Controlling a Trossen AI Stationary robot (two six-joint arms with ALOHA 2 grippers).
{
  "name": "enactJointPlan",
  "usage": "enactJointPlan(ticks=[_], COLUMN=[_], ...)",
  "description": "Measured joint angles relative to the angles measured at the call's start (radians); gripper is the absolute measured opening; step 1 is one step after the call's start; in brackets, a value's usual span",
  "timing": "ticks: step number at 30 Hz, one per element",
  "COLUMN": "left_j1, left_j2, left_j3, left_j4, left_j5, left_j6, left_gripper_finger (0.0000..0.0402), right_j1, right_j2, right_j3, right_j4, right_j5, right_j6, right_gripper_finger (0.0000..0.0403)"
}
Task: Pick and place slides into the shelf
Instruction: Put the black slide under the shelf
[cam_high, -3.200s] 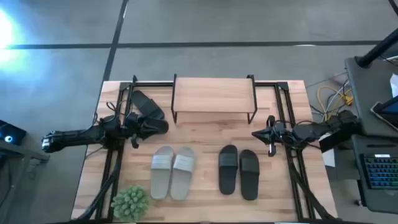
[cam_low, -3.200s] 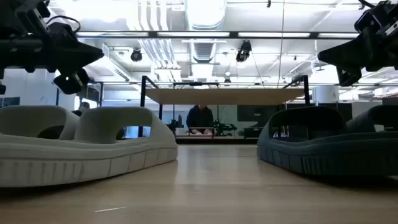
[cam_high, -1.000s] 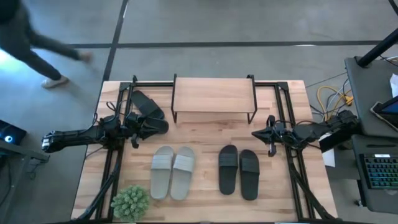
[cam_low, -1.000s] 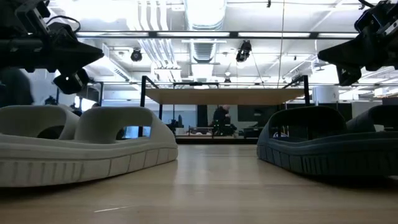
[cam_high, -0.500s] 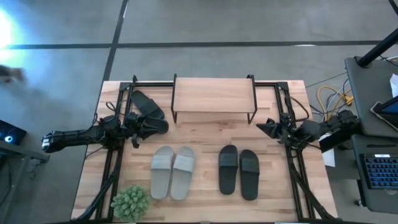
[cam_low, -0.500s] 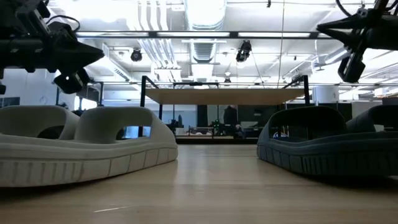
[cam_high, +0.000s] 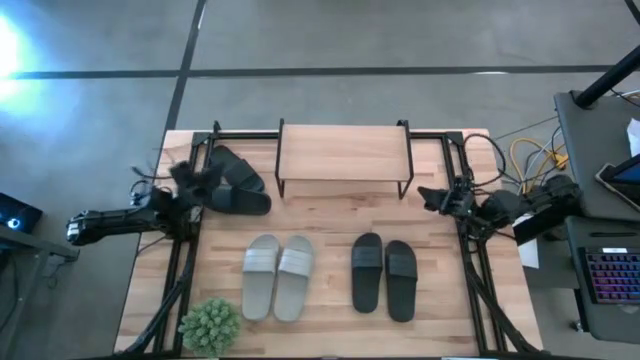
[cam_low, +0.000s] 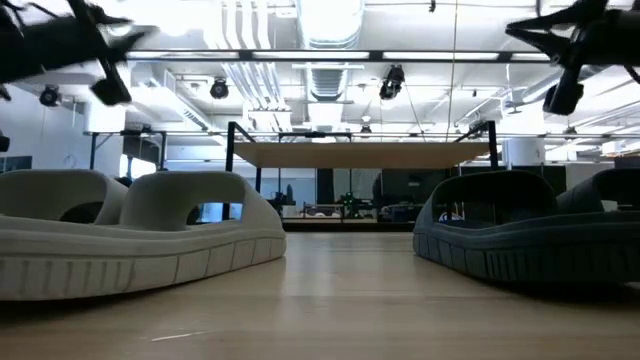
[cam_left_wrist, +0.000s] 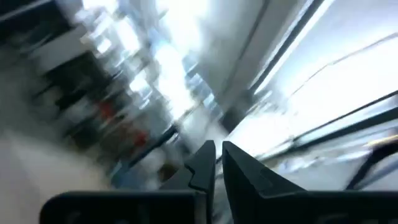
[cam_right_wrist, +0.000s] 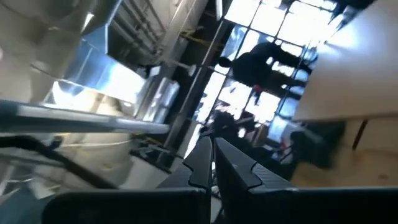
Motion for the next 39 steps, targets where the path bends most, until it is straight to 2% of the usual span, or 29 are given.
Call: enactJointPlan(ticks=[3, 5, 6, 8, 10, 13, 18, 21, 23, 26, 29, 34, 39], left_j1=[0.000, -0.001, -0.001, -0.001, -0.001, 0.000, 0.028, 0.038, 0.037, 0.037, 0.037, 0.029, 0.026], left_j2=[0.025, 0.057, 0.085, 0.156, 0.249, 0.401, 0.634, 0.762, 0.828, 0.889, 0.906, 0.883, 0.845], left_j3=[0.063, 0.138, 0.187, 0.296, 0.428, 0.638, 0.980, 1.124, 1.187, 1.230, 1.237, 1.216, 1.214], left_j4=[0.092, 0.065, 0.001, -0.264, -0.617, -1.025, -1.633, -1.880, -1.937, -1.987, -1.992, -1.995, -1.976], left_j5=[0.067, 0.153, 0.179, 0.199, 0.183, 0.075, -0.133, -0.203, -0.200, -0.149, -0.111, -0.108, -0.109], left_j6=[0.090, 0.154, 0.173, 0.219, 0.298, 0.392, 0.329, 0.344, 0.413, 0.515, 0.537, 0.565, 0.599], left_gripper_finger=[0.0015, 0.0015, 0.0015, 0.0015, 0.0015, 0.0015, 0.0015, 0.0015, 0.0015, 0.0015, 0.0015, 0.0015, 0.0015], right_j1=[-0.007, -0.011, -0.013, -0.018, -0.023, -0.037, -0.071, -0.077, -0.077, -0.076, -0.036, 0.084, 0.237], right_j2=[0.104, 0.200, 0.245, 0.343, 0.429, 0.526, 0.597, 0.631, 0.653, 0.703, 0.770, 0.923, 1.109], right_j3=[0.088, 0.164, 0.204, 0.301, 0.404, 0.551, 0.745, 0.827, 0.871, 0.916, 0.936, 0.988, 1.108], right_j4=[0.004, -0.002, -0.018, -0.091, -0.247, -0.539, -0.978, -1.193, -1.295, -1.425, -1.453, -1.506, -1.640], right_j5=[0.028, 0.042, 0.054, 0.092, 0.164, 0.261, 0.240, 0.233, 0.188, 0.025, -0.092, -0.150, -0.210], right_j6=[-0.072, -0.121, -0.151, -0.196, -0.201, -0.116, 0.131, 0.234, 0.267, 0.313, 0.312, 0.306, 0.366], right_gripper_finger=[0.0024, 0.0032, 0.0037, 0.0048, 0.0062, 0.0086, 0.0121, 0.0143, 0.0157, 0.0175, 0.0187, 0.0186, 0.0177])
